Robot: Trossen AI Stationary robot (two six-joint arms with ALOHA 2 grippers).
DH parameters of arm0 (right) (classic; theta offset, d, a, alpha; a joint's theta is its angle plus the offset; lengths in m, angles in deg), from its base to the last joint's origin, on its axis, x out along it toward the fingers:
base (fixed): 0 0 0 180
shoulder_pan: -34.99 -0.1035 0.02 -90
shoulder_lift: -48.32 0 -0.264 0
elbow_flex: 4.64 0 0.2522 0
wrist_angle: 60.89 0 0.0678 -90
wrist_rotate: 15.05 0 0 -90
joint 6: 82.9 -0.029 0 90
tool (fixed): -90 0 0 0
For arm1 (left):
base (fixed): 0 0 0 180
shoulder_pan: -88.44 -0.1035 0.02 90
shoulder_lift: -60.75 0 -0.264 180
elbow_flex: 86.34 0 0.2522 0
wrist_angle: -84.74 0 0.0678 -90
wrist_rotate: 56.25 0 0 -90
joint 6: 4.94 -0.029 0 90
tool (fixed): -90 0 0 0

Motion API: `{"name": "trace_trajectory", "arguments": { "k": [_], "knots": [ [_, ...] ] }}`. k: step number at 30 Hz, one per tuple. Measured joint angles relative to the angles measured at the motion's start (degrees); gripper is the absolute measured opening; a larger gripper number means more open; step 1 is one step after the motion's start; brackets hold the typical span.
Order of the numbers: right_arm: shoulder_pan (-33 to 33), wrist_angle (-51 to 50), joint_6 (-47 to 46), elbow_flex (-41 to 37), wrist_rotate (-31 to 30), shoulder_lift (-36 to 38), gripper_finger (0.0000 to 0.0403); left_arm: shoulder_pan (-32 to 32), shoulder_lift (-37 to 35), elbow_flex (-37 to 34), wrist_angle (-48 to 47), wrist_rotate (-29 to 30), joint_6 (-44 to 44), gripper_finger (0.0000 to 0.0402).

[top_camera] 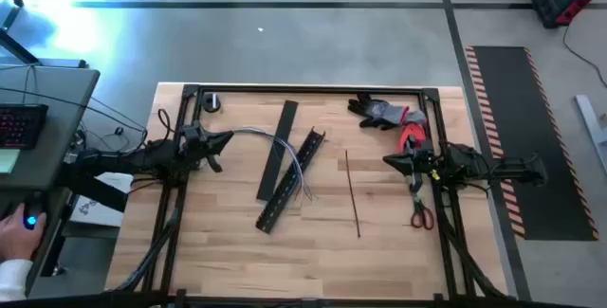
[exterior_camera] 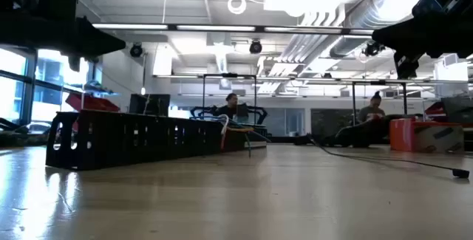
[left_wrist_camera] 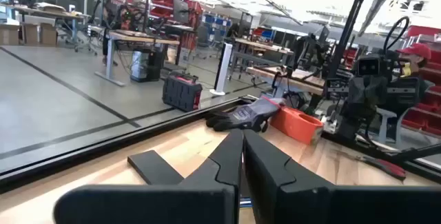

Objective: Ziptie cables
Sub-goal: Wrap the cables together using a zip tie

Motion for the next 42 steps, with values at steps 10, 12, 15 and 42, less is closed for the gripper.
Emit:
{"name": "trace_trajectory", "arguments": {
  "k": [10, 12, 15, 42],
  "knots": [
    [0.0, 0.0, 0.0, 0.0, 0.0, 0.0, 0.0000, 0.0, 0.0, 0.0, 0.0, 0.0, 0.0, 0.0000],
    [0.0, 0.0, 0.0, 0.0, 0.0, 0.0, 0.0000, 0.0, 0.0, 0.0, 0.0, 0.0, 0.0, 0.0000],
    [0.0, 0.0, 0.0, 0.0, 0.0, 0.0, 0.0000, -0.4, 0.0, 0.0, 0.0, 0.0, 0.0, 0.0000],
    [0.1, 6.4, 5.1, -0.2, -0.1, -0.1, 0.0000, -0.5, 0.0, 0.0, 0.0, -0.1, 0.0, 0.0000]
  ]
}}
